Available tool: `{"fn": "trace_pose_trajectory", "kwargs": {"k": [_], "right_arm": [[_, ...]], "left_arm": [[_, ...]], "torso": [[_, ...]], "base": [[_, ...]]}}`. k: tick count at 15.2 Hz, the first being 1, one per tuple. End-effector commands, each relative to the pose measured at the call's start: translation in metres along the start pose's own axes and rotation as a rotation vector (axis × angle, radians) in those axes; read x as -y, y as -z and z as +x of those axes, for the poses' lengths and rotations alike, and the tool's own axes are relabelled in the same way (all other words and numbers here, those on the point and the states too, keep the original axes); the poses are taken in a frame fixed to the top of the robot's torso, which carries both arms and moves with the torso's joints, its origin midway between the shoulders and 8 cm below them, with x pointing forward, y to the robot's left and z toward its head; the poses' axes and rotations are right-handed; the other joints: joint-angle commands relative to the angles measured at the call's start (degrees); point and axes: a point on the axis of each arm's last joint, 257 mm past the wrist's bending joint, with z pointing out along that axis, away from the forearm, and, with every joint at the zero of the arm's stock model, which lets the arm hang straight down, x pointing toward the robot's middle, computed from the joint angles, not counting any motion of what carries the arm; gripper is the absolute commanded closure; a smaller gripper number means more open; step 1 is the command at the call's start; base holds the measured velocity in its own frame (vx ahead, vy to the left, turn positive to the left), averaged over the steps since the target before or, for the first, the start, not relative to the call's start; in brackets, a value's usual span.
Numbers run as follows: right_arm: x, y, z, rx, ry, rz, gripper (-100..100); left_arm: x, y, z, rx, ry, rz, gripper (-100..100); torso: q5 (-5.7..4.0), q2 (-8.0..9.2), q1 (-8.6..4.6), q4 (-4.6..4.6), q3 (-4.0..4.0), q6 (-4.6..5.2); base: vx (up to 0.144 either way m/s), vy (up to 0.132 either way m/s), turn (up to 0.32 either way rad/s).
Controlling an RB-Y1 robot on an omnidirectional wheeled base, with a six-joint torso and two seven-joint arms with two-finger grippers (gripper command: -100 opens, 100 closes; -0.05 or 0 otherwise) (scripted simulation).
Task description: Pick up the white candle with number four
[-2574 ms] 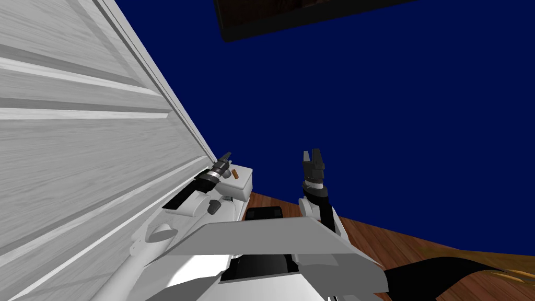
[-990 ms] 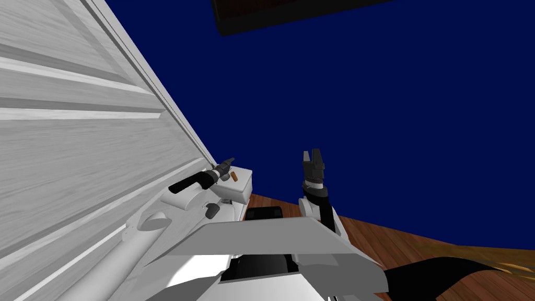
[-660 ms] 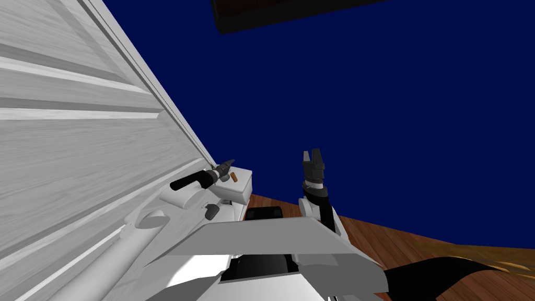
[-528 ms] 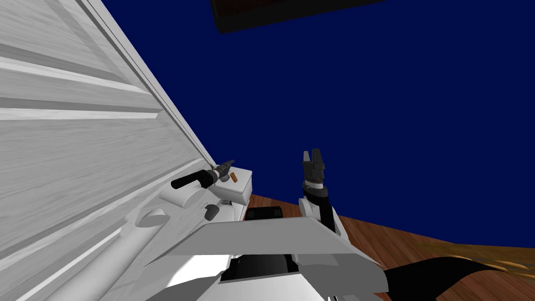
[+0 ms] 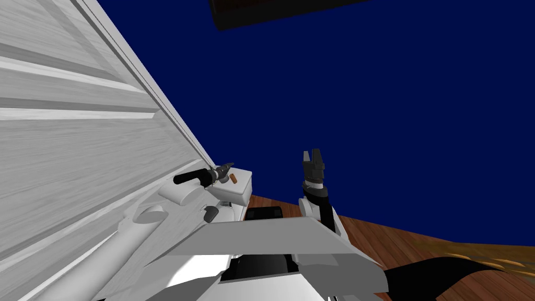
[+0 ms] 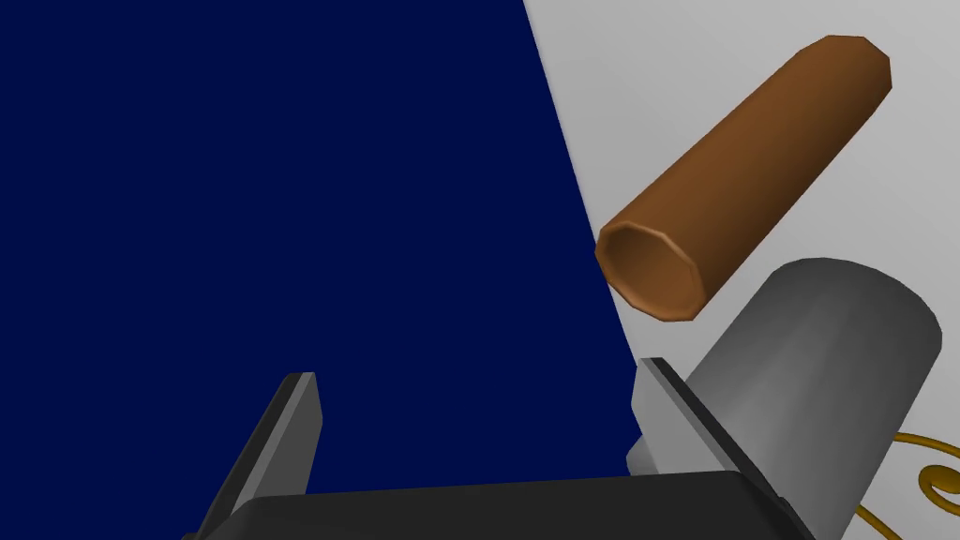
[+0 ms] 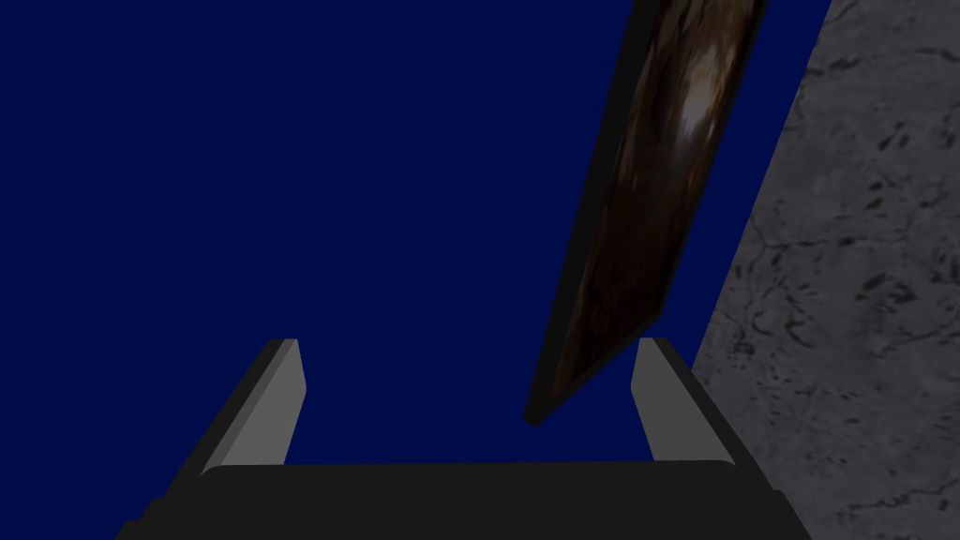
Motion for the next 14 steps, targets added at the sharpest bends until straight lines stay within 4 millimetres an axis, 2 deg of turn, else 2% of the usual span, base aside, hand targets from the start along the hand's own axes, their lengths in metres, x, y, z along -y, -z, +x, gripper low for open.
{"fn": "trace_pose_trajectory", "kwargs": {"k": [1, 6, 14], "right_arm": [[0.000, 0.000, 0.000, 0.000, 0.000, 0.000, 0], [0.000, 0.000, 0.000, 0.000, 0.000, 0.000, 0], [0.000, 0.000, 0.000, 0.000, 0.000, 0.000, 0]], "left_arm": [[-0.006, 0.002, 0.000, -0.016, -0.009, -0.040, -100], [-0.026, 0.005, 0.001, -0.037, -0.019, -0.135, -100], [-0.047, 0.016, 0.000, -0.076, -0.044, -0.266, -100]], "torso": [[0.00, 0.00, 0.00, 0.00, 0.00, 0.00], [0.00, -0.02, 0.01, 0.00, -0.01, 0.00], [0.00, -0.01, 0.01, 0.00, -0.01, 0.00]], "base": [[0.011, 0.007, -0.018], [0.018, 0.010, -0.018], [0.018, 0.009, -0.015]]}}
